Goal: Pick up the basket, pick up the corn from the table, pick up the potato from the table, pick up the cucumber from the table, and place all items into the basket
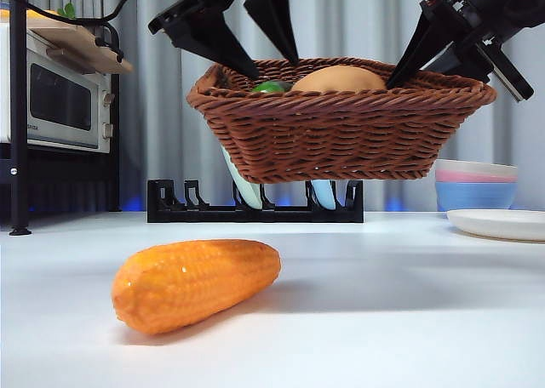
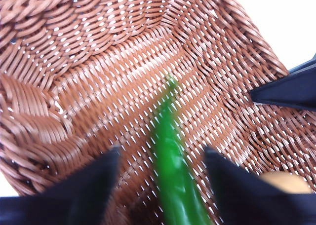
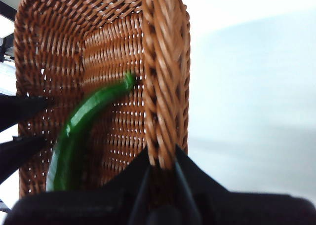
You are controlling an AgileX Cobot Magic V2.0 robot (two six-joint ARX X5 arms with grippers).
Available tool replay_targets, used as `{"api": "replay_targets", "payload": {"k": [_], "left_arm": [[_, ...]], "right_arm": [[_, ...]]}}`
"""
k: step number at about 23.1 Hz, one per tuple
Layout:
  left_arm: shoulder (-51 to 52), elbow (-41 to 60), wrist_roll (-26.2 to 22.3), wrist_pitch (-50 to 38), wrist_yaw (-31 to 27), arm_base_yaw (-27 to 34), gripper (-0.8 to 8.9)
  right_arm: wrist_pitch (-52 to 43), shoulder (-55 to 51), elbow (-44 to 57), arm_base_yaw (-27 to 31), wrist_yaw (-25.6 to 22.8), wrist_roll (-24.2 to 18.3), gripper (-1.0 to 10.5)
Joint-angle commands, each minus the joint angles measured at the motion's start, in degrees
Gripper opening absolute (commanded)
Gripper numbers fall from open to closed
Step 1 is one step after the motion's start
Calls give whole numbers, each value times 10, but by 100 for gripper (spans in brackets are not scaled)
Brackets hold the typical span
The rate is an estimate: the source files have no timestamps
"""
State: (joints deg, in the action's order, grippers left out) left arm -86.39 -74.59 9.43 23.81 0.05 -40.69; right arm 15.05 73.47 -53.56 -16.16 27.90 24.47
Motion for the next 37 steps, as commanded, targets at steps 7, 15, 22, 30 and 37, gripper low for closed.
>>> {"api": "replay_targets", "payload": {"k": [7,15,22,30,37], "left_arm": [[180,-132,-58,290,2,-2,503],[281,-117,-61,548,7,-3,502],[302,24,-29,460,30,-18,502],[242,150,-9,295,63,-19,502],[123,150,-32,228,82,-25,503]], "right_arm": [[-28,-4,-4,16,6,8,-16],[-40,-4,-21,69,7,8,-16],[-34,-4,-45,108,45,8,-16],[-30,-4,-50,121,51,12,-16],[-29,-4,-50,121,51,12,-16]]}}
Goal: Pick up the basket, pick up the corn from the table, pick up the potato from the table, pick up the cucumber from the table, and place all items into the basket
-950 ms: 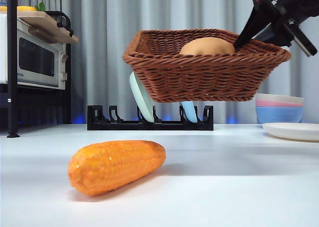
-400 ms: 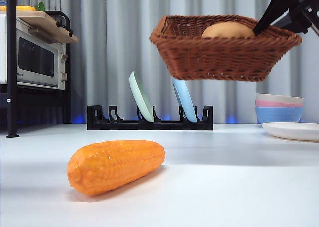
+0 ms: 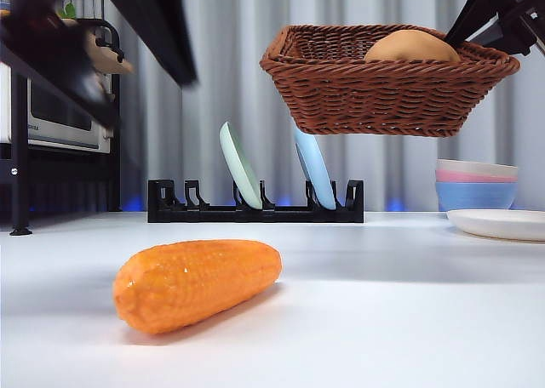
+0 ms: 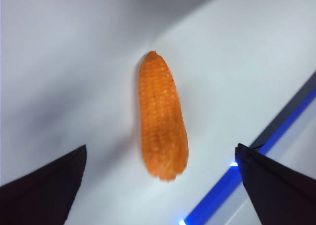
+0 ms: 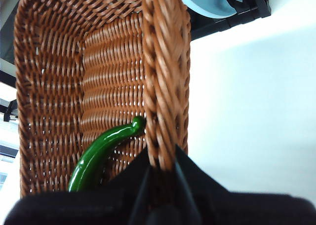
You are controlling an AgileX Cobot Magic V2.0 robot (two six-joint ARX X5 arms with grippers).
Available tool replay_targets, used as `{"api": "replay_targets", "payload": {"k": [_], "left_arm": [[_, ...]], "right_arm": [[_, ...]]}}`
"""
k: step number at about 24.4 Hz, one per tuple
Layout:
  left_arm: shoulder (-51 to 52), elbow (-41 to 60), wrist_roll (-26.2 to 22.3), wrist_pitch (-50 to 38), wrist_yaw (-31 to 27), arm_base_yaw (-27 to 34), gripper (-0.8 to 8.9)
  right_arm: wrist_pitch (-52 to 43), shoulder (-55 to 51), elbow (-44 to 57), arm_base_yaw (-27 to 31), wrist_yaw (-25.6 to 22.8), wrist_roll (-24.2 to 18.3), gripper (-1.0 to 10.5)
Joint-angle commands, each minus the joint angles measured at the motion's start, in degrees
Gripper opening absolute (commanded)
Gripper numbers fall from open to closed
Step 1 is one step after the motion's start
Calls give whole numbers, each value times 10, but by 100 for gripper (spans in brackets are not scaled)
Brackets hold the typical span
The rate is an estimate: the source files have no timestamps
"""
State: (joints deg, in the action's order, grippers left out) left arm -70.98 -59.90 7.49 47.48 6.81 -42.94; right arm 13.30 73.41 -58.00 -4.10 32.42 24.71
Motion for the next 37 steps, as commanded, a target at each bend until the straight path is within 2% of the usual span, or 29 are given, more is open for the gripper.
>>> {"api": "replay_targets", "payload": {"k": [1,4,11,21,22,25,27,32,35,37], "left_arm": [[-52,3,-14,-15,30,-2,503],[-101,3,-16,-30,57,-3,503],[-187,3,-16,-84,54,-10,503],[-229,3,-21,-120,48,-11,488],[-229,3,-26,-122,48,-12,450],[-229,3,-33,-122,42,-12,227],[-229,3,-35,-119,38,-12,126],[-230,3,-48,-110,38,-13,-18],[-230,0,-55,-85,42,-13,-10],[-229,-11,-70,-35,57,-13,-10]], "right_arm": [[-12,-4,-6,0,6,9,-16],[-12,-4,-6,2,5,9,-16],[-12,-4,-6,13,5,9,-16],[-12,-4,-6,29,6,9,-16],[-12,-4,-6,30,6,9,-16],[-12,-4,-6,30,6,9,-16],[-12,-4,-6,30,6,9,-16],[-12,-4,-6,30,6,9,-16],[-12,-4,-6,30,6,9,-16],[-12,-4,-6,30,7,9,-16]]}}
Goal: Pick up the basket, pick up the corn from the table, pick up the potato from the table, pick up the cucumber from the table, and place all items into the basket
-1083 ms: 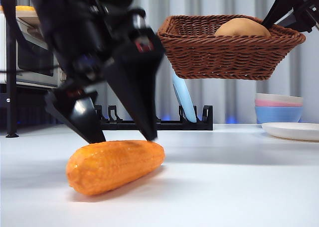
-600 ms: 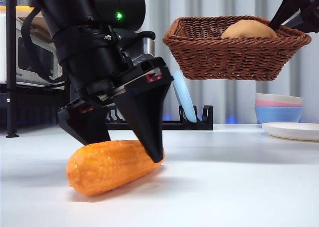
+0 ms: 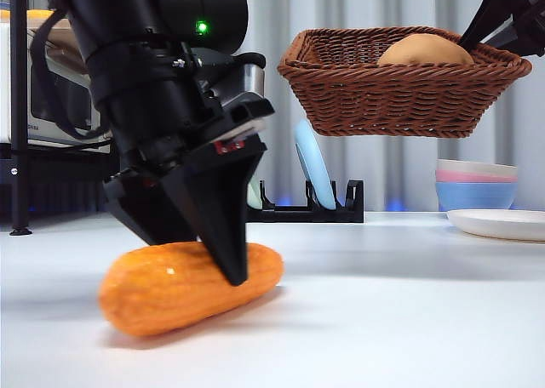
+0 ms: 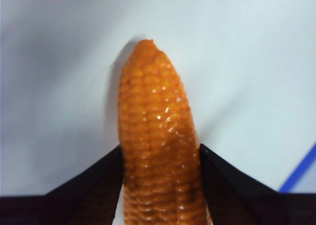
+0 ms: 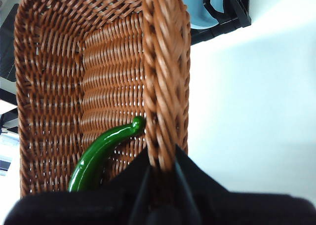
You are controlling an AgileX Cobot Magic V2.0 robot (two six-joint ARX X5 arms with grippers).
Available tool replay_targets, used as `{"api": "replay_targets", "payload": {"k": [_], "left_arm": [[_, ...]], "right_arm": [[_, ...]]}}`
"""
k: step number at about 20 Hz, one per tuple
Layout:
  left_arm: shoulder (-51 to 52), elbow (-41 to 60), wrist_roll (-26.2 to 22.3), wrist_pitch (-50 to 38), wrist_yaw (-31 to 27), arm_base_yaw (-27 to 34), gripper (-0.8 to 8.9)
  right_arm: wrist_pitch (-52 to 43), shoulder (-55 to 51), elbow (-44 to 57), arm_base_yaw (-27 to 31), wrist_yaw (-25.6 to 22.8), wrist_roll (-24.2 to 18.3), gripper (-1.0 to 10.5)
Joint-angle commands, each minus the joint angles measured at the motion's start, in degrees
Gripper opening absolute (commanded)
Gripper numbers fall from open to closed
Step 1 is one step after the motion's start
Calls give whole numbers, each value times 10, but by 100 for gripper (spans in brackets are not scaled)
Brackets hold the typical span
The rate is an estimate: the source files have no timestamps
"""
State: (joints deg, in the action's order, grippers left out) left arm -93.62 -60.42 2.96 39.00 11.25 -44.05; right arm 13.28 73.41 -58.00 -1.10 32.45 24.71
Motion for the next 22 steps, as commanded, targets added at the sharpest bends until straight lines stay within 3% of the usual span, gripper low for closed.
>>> {"api": "replay_targets", "payload": {"k": [1,6,10,17,22], "left_arm": [[-2,-18,-42,98,29,-2,-10],[19,-85,-143,296,106,-7,-9],[55,-153,-196,362,167,-20,-9],[96,-311,-205,295,288,-21,-9],[98,-394,-128,138,264,-21,-9]], "right_arm": [[-11,-4,-6,0,6,9,-16],[-11,-4,-6,0,6,9,-16],[-11,-4,-6,0,6,9,-16],[5,-4,-6,-2,6,9,-16],[29,-4,-6,-4,6,7,-16]]}}
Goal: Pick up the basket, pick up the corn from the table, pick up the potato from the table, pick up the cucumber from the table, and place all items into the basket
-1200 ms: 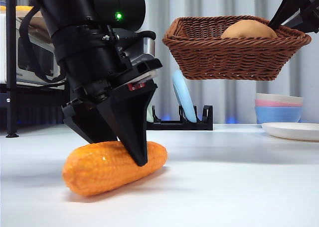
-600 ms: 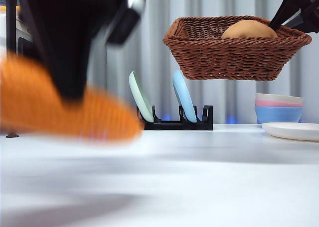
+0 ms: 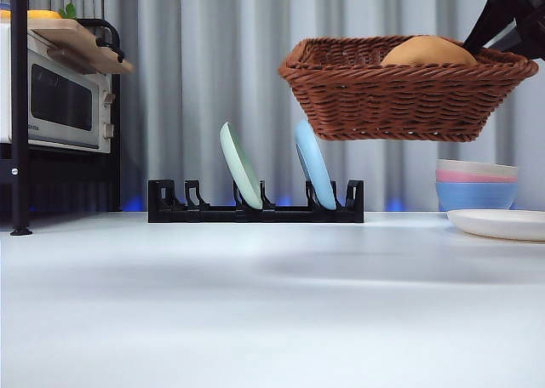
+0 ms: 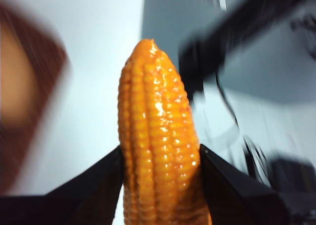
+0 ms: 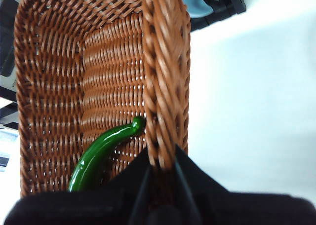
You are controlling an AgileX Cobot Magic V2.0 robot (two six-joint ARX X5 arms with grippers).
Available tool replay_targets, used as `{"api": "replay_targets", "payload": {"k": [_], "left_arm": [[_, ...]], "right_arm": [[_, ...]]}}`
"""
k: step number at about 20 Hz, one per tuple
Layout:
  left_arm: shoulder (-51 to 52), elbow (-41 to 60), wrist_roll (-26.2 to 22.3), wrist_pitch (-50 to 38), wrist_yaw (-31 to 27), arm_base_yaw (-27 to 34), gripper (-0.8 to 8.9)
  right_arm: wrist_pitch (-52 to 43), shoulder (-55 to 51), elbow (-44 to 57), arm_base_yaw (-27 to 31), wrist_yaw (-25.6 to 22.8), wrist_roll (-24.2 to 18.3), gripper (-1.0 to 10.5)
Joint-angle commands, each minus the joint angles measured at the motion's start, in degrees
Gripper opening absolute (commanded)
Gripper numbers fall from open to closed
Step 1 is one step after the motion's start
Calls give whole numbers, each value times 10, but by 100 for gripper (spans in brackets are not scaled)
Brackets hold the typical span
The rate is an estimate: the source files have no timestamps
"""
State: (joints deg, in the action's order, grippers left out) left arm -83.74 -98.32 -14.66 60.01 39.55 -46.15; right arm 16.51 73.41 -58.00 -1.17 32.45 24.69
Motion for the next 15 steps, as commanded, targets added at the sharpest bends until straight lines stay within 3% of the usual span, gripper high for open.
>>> {"api": "replay_targets", "payload": {"k": [1,4,7,9,12,15], "left_arm": [[-1,-19,69,-113,-42,0,-9],[-2,-20,133,-223,-173,0,-9],[-13,-20,147,-275,-350,-1,-9],[-25,-20,146,-289,-426,-1,-9],[-52,-20,144,-287,-470,3,-9],[-81,-20,144,-269,-470,18,-9]], "right_arm": [[1,-4,-6,-7,6,5,-16],[14,-4,-6,-22,4,-9,-16],[32,-3,-6,-40,4,-17,-16],[37,-3,-6,-56,3,-19,-16],[37,-3,-6,-83,2,-19,-16],[37,-3,-6,-108,2,-18,-16]]}}
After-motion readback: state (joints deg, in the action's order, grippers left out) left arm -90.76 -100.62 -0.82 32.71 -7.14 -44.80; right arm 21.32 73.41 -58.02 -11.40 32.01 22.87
